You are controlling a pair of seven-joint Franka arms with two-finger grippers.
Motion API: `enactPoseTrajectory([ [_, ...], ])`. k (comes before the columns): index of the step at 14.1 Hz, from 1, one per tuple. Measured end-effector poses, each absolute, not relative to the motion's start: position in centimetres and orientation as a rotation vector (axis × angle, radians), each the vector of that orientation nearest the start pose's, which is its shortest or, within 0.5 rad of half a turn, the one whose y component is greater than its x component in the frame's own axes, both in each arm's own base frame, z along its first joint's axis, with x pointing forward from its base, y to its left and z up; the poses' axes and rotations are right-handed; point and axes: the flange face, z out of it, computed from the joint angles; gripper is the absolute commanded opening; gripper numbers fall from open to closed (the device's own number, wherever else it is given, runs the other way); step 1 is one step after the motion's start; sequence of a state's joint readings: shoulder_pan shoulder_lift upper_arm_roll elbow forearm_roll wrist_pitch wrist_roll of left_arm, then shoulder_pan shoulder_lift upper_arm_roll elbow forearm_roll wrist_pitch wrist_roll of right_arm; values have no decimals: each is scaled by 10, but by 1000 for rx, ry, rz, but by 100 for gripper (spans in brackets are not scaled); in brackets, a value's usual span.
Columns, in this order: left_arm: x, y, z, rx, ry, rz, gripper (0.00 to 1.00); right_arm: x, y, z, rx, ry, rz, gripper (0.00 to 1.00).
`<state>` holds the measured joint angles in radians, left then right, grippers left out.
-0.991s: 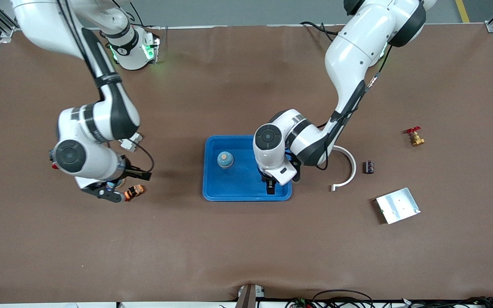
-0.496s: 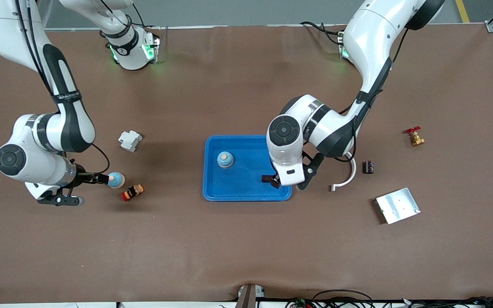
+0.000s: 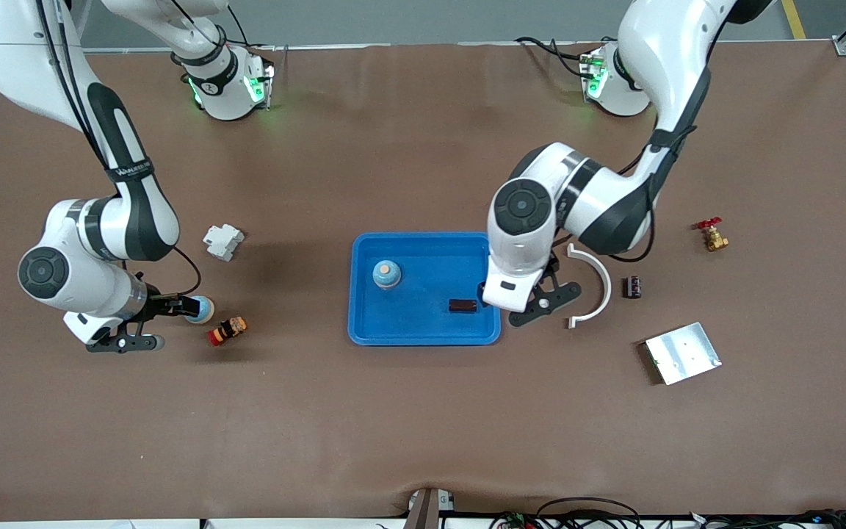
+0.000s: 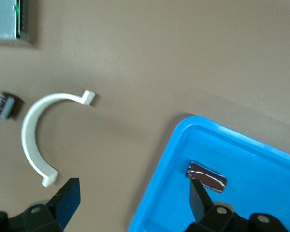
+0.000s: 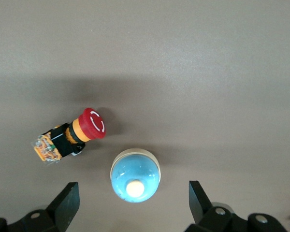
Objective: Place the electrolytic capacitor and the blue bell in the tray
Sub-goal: 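Reach the right gripper to the second bell while the left gripper withdraws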
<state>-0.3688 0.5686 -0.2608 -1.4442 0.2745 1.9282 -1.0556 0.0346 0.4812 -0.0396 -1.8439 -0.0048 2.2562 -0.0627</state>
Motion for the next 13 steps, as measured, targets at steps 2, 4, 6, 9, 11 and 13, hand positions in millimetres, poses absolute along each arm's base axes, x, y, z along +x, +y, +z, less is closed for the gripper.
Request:
enactPoseTrajectory([
  [2,596,-363,372,-3003,-349,-61,100,636,-14,256,-3157,-133,109,100],
  [4,603,-344,380,-3015,-216,-58,100,636,-21,250,-3157,-149,94,100],
  [6,613,-319,381,-3019,-148,-53,100,635,-21,243,-3157,-161,86,100],
  [9,610,-296,363,-3054,-123,-124,100,632,-27,230,-3155,-190,98,100],
  [11,599,-271,348,-3063,-63,-150,100,628,-41,216,-3153,-189,103,100],
  [13,588,-250,338,-3048,21,-126,100,626,-42,208,-3137,-174,114,100],
])
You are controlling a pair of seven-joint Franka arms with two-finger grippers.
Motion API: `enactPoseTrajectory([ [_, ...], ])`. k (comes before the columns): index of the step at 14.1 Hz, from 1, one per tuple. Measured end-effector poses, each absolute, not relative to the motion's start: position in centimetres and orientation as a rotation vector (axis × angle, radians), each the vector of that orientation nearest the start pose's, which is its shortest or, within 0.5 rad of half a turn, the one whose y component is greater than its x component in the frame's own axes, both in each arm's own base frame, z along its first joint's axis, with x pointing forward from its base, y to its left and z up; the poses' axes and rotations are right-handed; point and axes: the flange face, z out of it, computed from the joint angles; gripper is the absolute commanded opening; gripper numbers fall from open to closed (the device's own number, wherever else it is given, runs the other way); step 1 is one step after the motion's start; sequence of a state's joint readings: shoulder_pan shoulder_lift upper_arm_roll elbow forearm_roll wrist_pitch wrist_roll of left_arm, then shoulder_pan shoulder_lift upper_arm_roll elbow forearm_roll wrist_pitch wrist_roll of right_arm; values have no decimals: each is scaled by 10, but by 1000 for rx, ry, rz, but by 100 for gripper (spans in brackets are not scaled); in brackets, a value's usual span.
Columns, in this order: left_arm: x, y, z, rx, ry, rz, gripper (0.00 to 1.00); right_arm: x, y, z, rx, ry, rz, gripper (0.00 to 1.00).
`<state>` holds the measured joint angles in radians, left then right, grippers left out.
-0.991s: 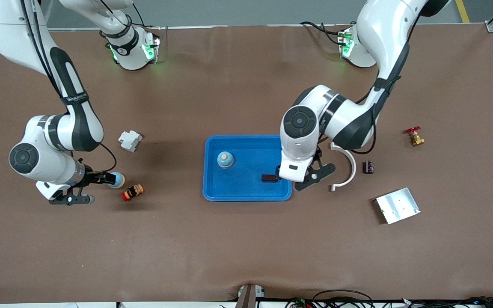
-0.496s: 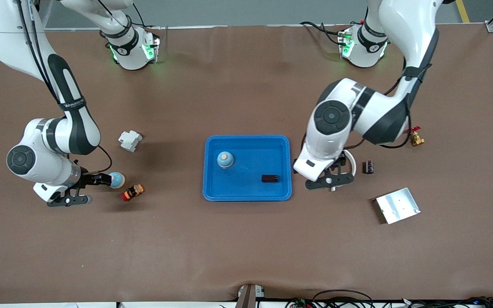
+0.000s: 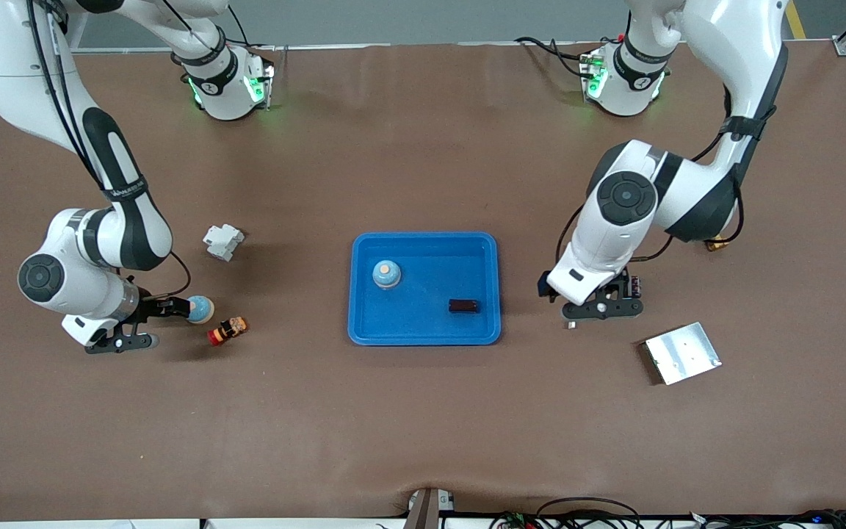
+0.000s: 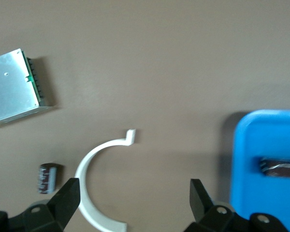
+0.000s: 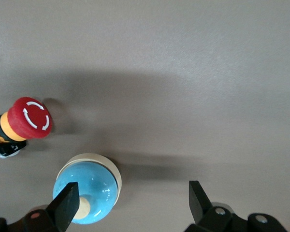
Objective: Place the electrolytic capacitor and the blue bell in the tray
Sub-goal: 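Reach the right gripper to the second bell while the left gripper withdraws, then grasp the bell with the right gripper while the left gripper reaches the capacitor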
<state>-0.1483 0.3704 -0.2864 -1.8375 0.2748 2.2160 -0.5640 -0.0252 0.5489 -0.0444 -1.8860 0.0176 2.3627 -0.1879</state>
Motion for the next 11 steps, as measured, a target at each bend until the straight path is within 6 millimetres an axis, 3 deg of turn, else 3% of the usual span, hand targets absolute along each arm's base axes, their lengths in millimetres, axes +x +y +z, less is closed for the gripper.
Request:
enactPoseTrajectory([
  [5,576,-189,323,-3028,191,-111,100,629,-24,208,-3112,-193,101,100],
  [8,566,-145,303,-3035,242,-137,100,628,-18,206,-3107,-206,114,100],
  [11,553,-130,282,-3042,249,-116,100,623,-8,195,-3100,-227,154,100],
])
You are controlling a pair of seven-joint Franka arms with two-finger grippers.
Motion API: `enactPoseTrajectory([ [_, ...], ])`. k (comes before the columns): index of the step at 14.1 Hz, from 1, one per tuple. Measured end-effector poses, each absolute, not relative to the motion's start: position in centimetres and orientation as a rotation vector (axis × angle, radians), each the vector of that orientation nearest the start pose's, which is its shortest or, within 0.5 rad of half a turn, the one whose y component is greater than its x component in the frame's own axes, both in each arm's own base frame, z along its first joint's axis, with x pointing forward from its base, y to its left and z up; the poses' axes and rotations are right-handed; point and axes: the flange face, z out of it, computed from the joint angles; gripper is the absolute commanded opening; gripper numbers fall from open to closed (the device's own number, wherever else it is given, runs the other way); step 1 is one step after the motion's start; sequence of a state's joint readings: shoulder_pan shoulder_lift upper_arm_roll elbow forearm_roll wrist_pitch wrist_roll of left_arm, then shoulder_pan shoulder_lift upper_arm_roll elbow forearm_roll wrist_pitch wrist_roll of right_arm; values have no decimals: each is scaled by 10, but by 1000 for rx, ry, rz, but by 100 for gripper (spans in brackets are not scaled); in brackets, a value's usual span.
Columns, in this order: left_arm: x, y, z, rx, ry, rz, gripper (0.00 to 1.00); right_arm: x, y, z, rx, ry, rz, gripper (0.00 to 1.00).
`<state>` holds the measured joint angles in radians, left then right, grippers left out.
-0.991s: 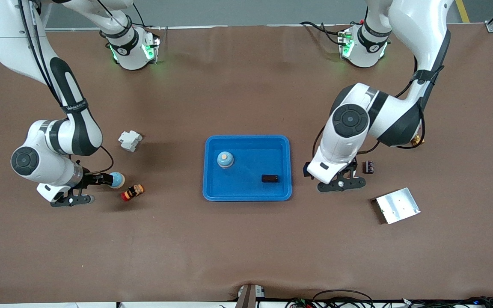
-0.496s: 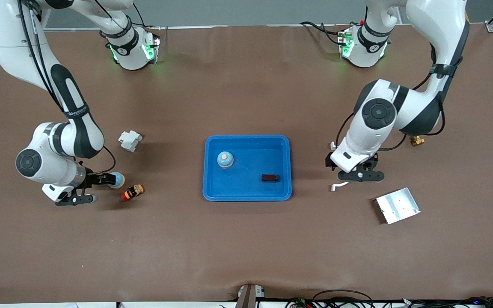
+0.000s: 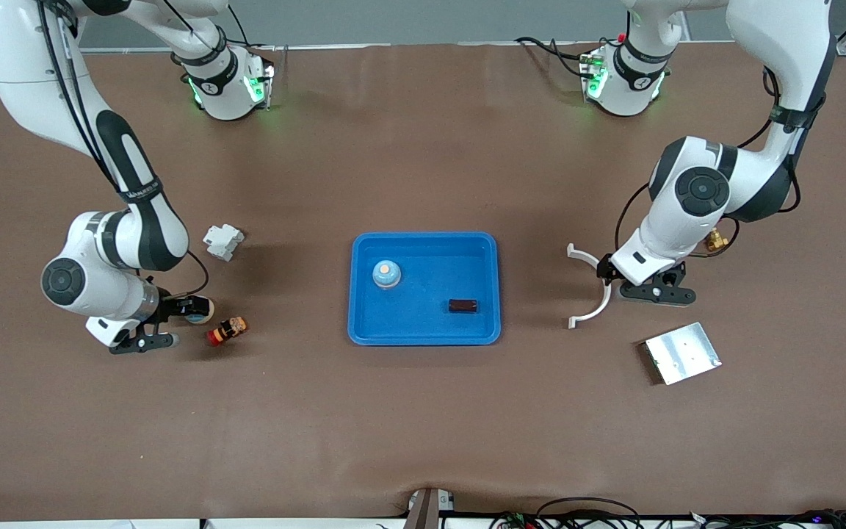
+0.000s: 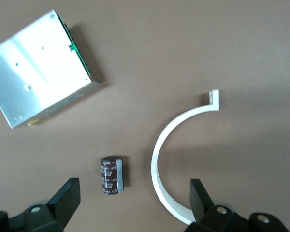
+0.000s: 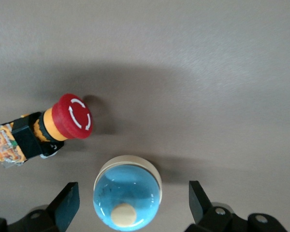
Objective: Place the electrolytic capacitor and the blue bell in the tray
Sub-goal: 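Grasp the bell with the right gripper while the left gripper reaches the capacitor, then lift the capacitor with the left gripper while the right gripper carries the bell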
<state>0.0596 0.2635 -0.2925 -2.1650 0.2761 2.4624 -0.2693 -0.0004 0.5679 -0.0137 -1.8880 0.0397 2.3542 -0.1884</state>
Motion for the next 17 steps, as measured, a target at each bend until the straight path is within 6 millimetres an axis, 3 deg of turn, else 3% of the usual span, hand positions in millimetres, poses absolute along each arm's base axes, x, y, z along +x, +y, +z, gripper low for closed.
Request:
enactPoseTrajectory([
  [5,541,-101,260,-3069,186,-145,100,620,-5,182,-3096,-234,186,100],
  [11,532,-80,232,-3107,144,-188,100,620,-5,182,-3096,-233,186,100],
  [13,531,-76,219,-3121,139,-190,100,620,-5,182,-3096,-233,186,82],
  [16,530,-69,202,-3122,163,-181,100,620,-4,181,-3095,-234,188,31],
  [17,529,-65,197,-3119,175,-181,100,620,-4,181,-3095,-234,188,20],
])
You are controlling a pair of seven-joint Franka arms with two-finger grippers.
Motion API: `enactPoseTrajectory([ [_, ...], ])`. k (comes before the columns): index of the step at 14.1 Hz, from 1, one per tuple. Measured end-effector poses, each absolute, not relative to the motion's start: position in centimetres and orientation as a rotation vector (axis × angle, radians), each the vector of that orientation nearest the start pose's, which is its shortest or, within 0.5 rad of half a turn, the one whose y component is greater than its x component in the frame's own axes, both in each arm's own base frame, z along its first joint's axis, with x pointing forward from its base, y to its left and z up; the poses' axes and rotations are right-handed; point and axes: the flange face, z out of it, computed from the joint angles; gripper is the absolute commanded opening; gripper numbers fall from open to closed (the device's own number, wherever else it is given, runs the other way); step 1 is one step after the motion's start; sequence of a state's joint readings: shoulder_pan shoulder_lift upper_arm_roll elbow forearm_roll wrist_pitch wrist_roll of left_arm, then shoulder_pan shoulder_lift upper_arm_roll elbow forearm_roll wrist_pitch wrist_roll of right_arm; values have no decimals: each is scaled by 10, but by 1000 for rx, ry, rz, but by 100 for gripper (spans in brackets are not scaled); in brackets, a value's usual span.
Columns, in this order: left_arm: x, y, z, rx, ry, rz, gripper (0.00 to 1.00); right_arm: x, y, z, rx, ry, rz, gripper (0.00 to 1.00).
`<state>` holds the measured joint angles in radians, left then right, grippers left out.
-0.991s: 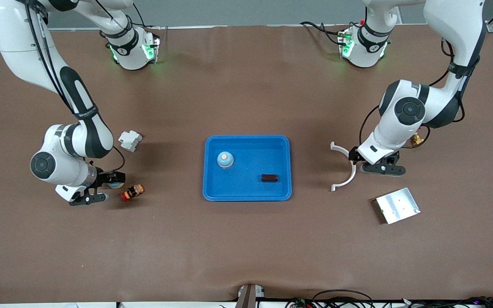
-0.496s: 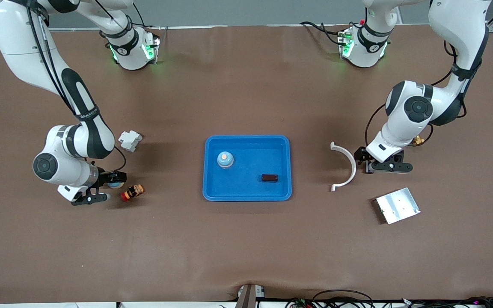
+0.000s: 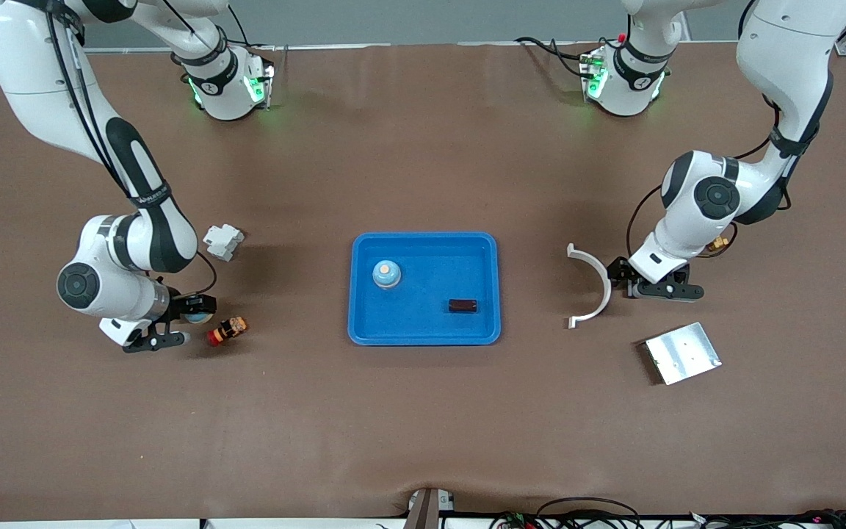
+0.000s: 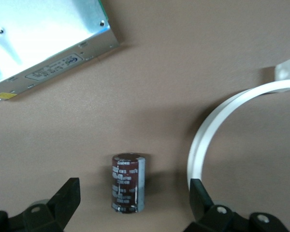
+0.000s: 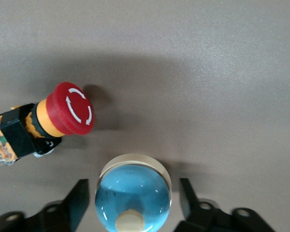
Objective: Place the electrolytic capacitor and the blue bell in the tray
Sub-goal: 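Lift the capacitor with the left gripper while the right gripper carries the bell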
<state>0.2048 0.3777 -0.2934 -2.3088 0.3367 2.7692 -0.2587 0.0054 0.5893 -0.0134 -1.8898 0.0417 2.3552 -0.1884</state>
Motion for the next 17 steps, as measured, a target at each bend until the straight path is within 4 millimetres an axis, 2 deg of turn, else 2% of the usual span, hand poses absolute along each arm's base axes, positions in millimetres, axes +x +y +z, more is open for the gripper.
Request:
enactPoseTrajectory([
  [2,530,-54,190,-3112,190,-194,100,621,-3,184,-3095,-238,184,3],
  [3,530,-49,187,-3110,196,-197,100,622,0,186,-3092,-246,202,0],
  [6,529,-42,181,-3112,191,-196,100,628,8,200,-3078,-264,276,0],
  [10,529,-46,179,-3116,195,-194,100,641,15,236,-3066,-261,294,0],
  [11,529,-47,179,-3117,192,-193,88,645,26,248,-3061,-244,316,0],
  [12,528,-48,178,-3119,187,-192,69,649,45,262,-3062,-223,333,0],
  [13,528,-48,178,-3119,184,-191,46,654,70,277,-3068,-203,330,0],
  [14,528,-48,178,-3120,178,-190,7,656,98,289,-3073,-175,314,0],
  [15,528,-48,178,-3121,165,-191,0,655,128,297,-3064,-140,298,0],
  [17,528,-48,178,-3120,156,-192,0,645,189,303,-3035,-66,290,0],
])
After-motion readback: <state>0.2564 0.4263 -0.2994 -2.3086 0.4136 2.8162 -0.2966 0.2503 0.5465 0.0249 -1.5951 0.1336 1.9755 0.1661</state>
